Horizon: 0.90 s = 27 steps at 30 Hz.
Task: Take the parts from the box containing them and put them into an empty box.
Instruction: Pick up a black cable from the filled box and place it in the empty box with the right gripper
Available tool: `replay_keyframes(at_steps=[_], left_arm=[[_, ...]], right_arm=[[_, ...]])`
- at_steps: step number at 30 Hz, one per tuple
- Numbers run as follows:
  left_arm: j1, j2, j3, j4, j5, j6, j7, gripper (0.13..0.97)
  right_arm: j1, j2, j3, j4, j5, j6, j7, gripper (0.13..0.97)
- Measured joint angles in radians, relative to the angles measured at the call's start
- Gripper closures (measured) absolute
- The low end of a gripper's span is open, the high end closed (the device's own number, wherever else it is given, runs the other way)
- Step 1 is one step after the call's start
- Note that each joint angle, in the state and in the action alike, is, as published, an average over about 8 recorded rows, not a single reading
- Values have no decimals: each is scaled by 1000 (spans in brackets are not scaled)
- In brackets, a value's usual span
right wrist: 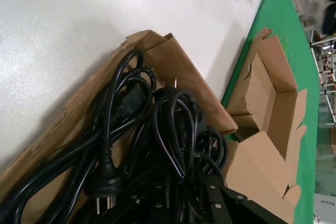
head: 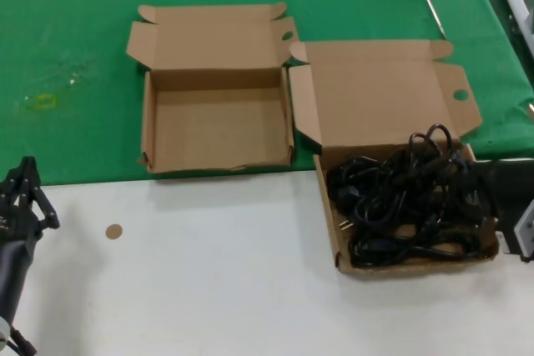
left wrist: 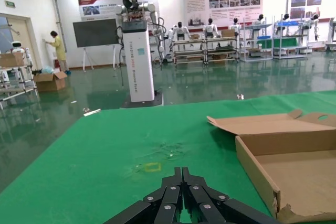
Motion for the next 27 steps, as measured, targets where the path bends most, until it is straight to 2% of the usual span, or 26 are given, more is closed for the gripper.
replay_keyframes(at_steps=[3,14,27], left_arm=[[0,0,0,0,0,0,0,945],[0,0,0,0,0,0,0,945],[0,0,0,0,0,0,0,945]], right_arm=[[1,1,1,-8,0,1,-6,840],[-12,16,10,14,4,7,30,871],[-28,56,38,185,25,40,321,878]])
